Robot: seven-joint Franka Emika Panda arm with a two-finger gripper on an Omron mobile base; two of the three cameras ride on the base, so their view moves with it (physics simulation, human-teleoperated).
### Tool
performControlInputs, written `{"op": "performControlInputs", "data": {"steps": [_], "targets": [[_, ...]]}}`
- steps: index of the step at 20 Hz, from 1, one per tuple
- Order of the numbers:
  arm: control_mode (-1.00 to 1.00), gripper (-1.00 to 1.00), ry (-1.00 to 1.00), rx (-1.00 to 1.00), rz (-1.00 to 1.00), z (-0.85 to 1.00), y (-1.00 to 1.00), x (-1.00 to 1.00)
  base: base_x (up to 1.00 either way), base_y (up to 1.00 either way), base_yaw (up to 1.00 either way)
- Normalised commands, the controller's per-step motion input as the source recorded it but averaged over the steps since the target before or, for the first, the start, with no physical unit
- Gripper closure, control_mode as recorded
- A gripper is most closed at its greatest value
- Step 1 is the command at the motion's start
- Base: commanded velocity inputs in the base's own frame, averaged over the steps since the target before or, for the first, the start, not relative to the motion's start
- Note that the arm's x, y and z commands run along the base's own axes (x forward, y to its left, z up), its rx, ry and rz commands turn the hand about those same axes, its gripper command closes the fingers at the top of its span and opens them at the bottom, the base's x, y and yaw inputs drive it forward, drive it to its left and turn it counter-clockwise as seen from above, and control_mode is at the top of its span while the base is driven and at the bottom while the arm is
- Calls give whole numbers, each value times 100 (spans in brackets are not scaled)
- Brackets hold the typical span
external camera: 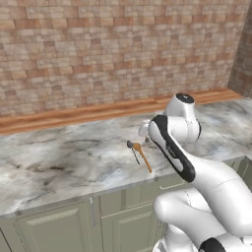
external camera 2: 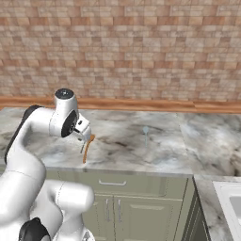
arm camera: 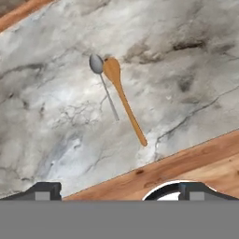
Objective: Organize the utensils by type. Pick up the wooden spoons from the counter and place them in the open cabinet. Then pick up the metallic utensils from the counter and place them in the open drawer.
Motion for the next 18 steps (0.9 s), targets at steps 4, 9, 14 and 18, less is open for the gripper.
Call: {"op": "performControlInputs", "data": {"steps": [4,9,14,18], "targets": [[-100,-100,4,-18,0,-38,-13,51,0,0,0],[-100,-100,5,-12,0,-50,-7,43,0,0,0],[-100,-100,1,-1,5,-54,0,32,0,0,0],[-100,-100,11,0,10,-40,0,40,0,0,0]]}}
